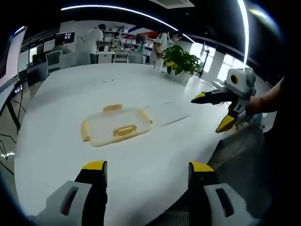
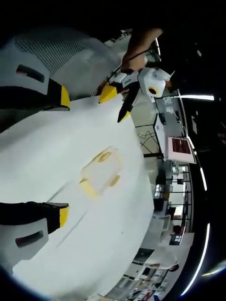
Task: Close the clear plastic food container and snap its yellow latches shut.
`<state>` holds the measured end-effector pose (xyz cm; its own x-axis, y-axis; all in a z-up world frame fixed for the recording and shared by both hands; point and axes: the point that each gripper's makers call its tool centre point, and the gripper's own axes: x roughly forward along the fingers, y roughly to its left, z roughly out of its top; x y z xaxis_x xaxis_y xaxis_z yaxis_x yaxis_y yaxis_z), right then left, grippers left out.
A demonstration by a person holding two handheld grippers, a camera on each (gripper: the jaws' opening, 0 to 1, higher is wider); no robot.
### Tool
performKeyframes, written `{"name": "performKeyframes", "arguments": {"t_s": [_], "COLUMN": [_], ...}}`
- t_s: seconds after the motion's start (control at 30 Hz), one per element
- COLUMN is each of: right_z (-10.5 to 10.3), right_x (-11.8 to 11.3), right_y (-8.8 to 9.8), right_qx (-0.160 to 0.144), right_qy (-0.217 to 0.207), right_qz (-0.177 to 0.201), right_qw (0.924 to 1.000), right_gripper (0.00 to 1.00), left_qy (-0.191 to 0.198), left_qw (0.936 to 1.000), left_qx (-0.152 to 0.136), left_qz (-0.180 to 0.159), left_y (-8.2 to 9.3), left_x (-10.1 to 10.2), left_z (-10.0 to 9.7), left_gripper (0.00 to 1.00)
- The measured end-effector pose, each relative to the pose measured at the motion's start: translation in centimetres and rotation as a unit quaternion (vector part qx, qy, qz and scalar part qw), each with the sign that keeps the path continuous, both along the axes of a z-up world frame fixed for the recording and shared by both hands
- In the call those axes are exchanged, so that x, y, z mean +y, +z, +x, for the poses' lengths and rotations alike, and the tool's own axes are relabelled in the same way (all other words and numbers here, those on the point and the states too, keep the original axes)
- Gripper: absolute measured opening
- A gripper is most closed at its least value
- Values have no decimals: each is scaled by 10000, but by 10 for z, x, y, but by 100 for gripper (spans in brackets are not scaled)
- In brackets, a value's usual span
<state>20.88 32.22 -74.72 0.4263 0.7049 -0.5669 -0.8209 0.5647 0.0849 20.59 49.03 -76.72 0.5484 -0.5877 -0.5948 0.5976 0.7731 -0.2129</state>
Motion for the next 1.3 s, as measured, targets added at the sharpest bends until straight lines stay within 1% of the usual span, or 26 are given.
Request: {"name": "performKeyframes", "arguments": {"t_s": [0.43,0.57,0.8,0.9,0.97,1.03,1.1,1.17,1.2,1.3], "right_z": [18,22,30,33,36,39,42,44,45,46], "right_x": [10,12,16,17,17,18,18,19,19,19], "right_y": [1,-2,-3,-4,-5,-6,-7,-8,-9,-11], "right_qx": [-127,-140,-147,-167,-180,-192,-236,-228,-240,-259], "right_qy": [77,145,205,243,286,295,310,338,357,418], "right_qz": [37,-42,-45,-80,-149,-157,-220,-228,-243,-310], "right_qw": [9999,9998,9997,9995,9993,9993,9990,9989,9988,9983], "right_gripper": [73,71,69,68,65,65,65,65,65,64], "left_qy": [-200,-297,-525,-563,-597,-668,-840,-1126,-1190,-1227], "left_qw": [9993,9986,9964,9960,9955,9944,9919,9870,9854,9844], "left_qx": [-77,-83,-46,-32,-14,-6,17,-15,-6,28], "left_qz": [322,431,658,695,734,823,949,1146,1221,1263], "left_y": [-1,-4,-9,-10,-12,-14,-16,-17,-19,-21], "left_x": [5,8,12,14,16,17,19,21,22,25], "left_z": [20,27,36,40,42,43,41,39,38,41], "left_gripper": [65,64,64,64,64,64,64,64,64,64]}}
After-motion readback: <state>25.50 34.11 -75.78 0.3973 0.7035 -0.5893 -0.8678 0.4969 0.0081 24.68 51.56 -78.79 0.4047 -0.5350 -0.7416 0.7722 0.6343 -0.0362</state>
